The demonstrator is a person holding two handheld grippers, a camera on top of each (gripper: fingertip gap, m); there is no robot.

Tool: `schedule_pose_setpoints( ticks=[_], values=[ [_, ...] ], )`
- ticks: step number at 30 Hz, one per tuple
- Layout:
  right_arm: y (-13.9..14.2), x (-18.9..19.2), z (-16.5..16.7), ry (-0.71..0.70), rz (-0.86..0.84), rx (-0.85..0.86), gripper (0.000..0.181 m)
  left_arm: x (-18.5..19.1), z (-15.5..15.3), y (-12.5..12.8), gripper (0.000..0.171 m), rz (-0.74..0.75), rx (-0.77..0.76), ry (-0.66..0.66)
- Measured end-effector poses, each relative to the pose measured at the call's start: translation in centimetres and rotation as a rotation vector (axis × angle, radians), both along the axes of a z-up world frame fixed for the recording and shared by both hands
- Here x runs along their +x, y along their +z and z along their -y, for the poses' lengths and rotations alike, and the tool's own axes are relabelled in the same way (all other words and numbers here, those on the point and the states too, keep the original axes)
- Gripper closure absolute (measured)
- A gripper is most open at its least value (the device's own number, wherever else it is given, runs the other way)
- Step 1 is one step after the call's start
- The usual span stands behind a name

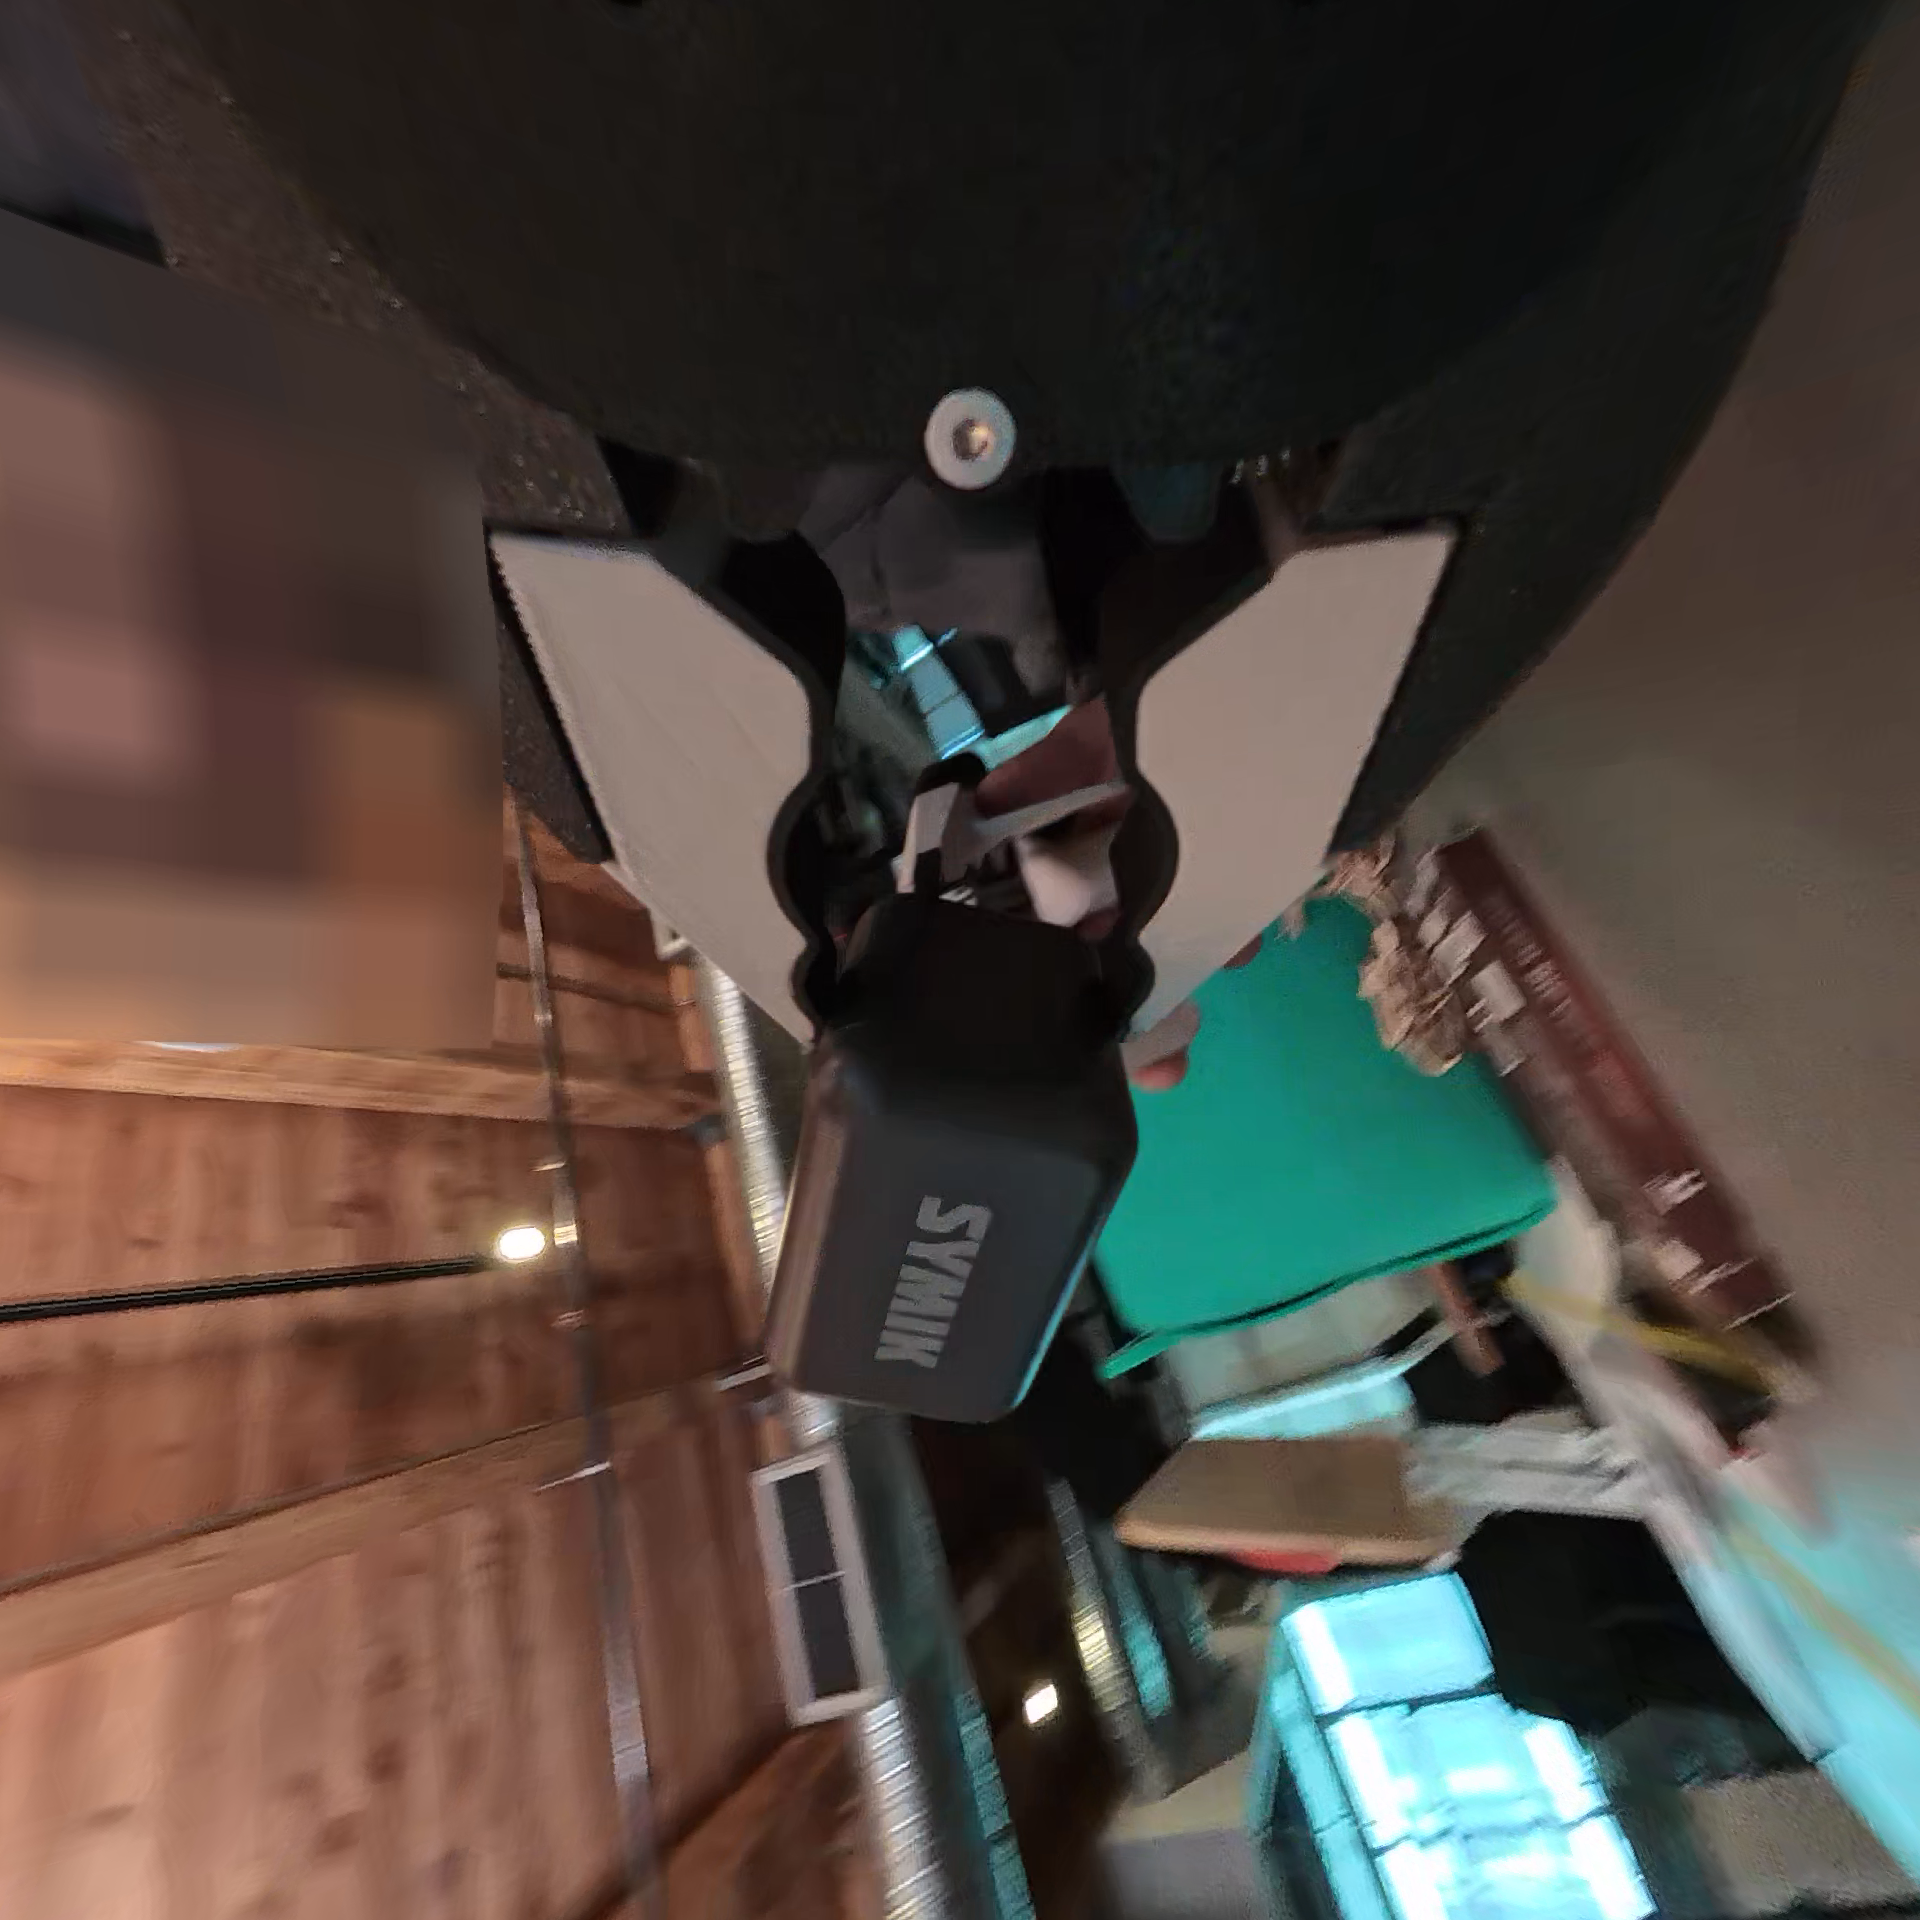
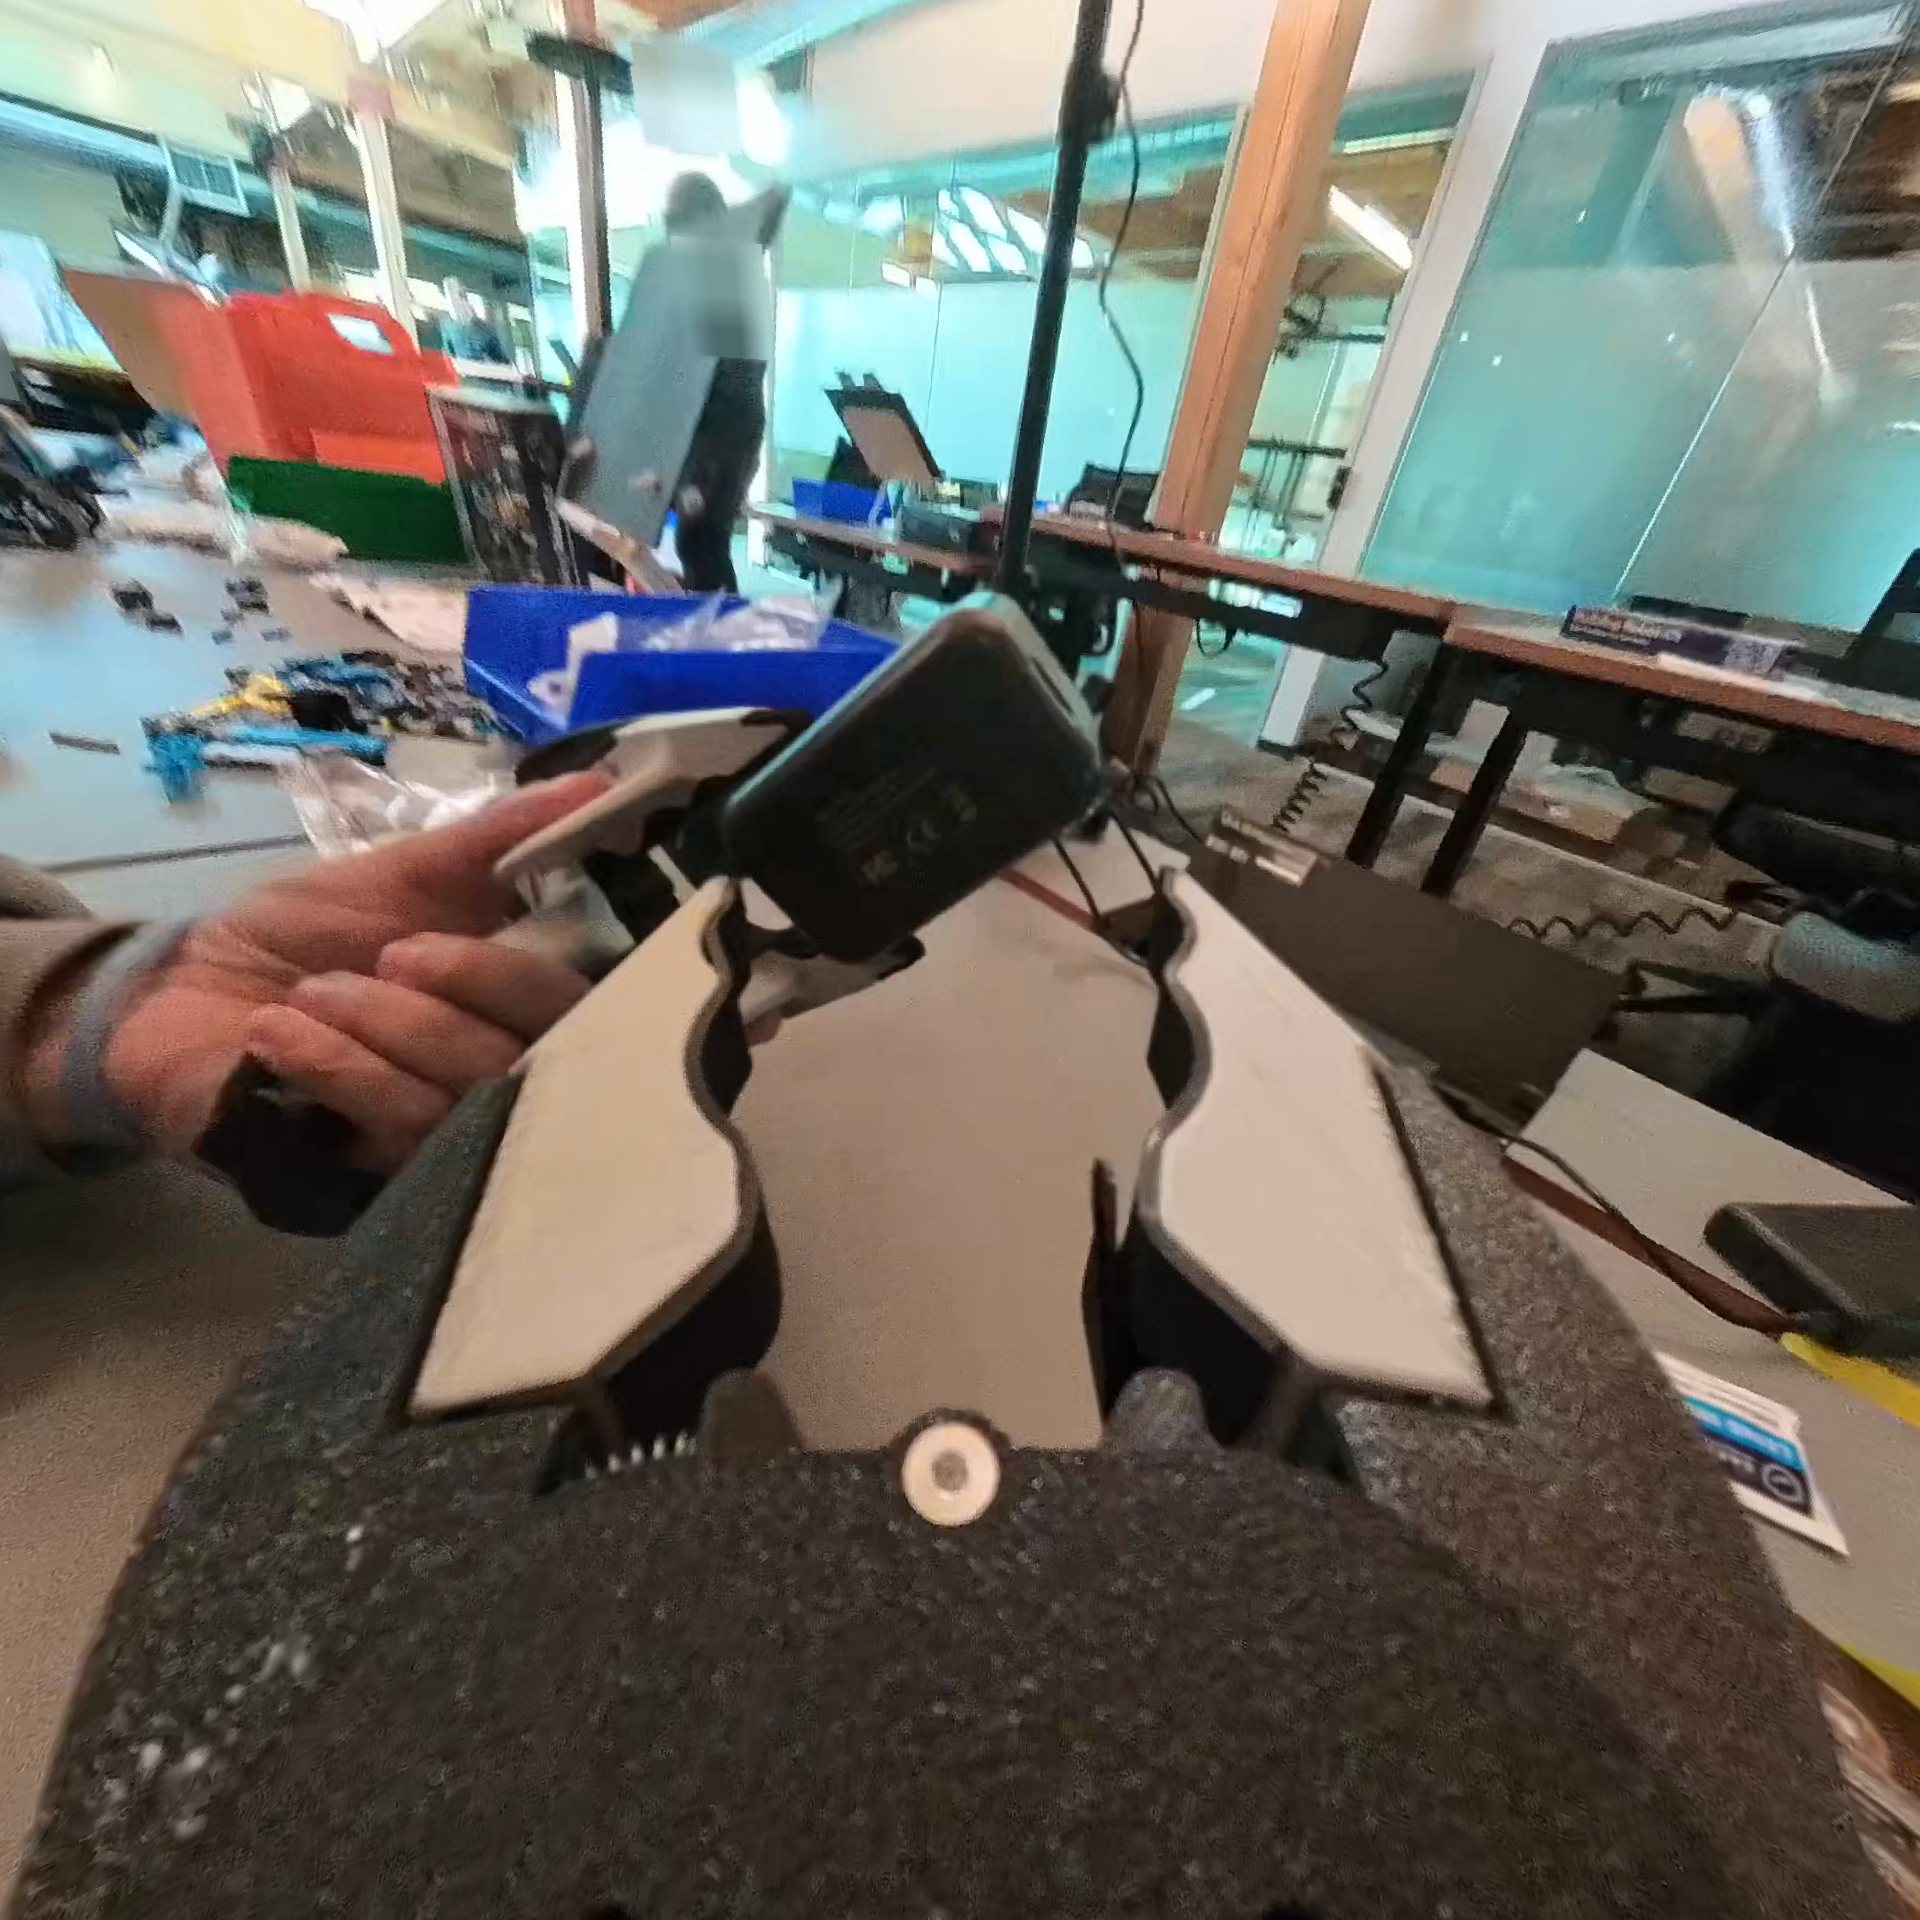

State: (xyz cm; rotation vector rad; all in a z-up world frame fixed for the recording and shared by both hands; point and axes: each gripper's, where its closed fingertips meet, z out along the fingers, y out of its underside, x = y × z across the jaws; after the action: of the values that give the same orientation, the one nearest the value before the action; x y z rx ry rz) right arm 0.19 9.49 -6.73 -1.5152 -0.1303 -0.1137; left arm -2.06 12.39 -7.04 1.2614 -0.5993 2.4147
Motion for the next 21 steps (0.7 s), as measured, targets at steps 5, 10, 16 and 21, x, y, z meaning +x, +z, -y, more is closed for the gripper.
schedule_pose_setpoints(
  ticks=[5, 10, 16, 21],
  values=[
    [2.0, -1.8, 1.9, 0.305, -0.361, 0.019, 0.114, -3.7, -2.2, 4.8, 0.121, 0.357, -0.167, 0.077],
    [3.7, -6.9, 3.8, 0.878, -0.817, 0.034, 0.134, -8.5, -1.0, 8.0, 0.121, 0.642, -0.169, -0.052],
    [2.6, -11.1, 3.4, 1.085, -0.976, -0.039, 0.134, -12.9, 3.9, 8.8, 0.121, 0.812, 0.041, -0.229],
    [2.5, -12.6, 3.6, 1.115, -0.951, -0.083, 0.135, -13.7, 5.0, 8.7, 0.121, 0.836, 0.056, -0.288]
  ],
)
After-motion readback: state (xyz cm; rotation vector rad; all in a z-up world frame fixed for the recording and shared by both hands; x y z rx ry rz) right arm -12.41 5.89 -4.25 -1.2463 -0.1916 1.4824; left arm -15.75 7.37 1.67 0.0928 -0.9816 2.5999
